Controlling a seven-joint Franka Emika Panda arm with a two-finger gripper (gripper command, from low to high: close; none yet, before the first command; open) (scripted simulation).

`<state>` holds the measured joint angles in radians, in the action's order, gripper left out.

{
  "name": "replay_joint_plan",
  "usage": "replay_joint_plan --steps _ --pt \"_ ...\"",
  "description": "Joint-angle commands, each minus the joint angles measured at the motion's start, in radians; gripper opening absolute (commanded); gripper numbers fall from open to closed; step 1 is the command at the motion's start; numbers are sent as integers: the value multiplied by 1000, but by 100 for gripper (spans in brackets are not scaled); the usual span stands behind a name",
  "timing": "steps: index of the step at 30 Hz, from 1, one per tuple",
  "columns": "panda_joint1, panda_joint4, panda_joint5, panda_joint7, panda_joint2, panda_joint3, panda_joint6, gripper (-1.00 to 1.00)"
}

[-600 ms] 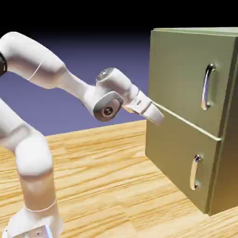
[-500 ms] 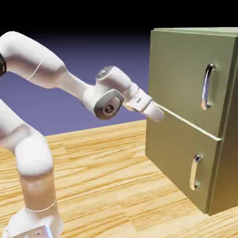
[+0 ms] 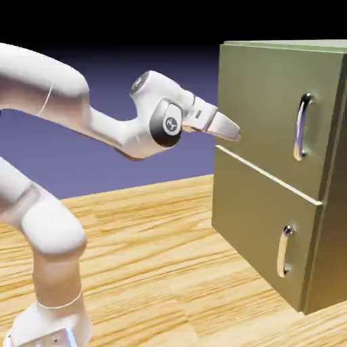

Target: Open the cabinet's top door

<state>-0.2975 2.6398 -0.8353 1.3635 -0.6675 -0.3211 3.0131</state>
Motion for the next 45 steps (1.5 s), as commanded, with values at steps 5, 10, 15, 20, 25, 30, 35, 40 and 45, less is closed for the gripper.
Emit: replay_joint_plan --steps 5,10,15,20,25,30,35,40,45 --pt "-74 -44 -218 162 -25 -84 -6 0" --pt "-149 -89 -435 324 -51 -167 -12 0" --pt "-223 -133 -652 486 -76 -251 -19 0" --pt "-297 -177 -870 648 -102 -334 -25 0" --pt "-372 -222 -1087 810 -127 -418 -31 0" --pt "-446 -266 -1305 972 -152 -502 -37 0" --pt "-520 -310 -1522 1134 -178 -585 -44 0" --pt "-595 -354 -1740 1296 -203 -669 -50 0" --pt "-669 -399 -1957 1459 -229 -752 -56 0"
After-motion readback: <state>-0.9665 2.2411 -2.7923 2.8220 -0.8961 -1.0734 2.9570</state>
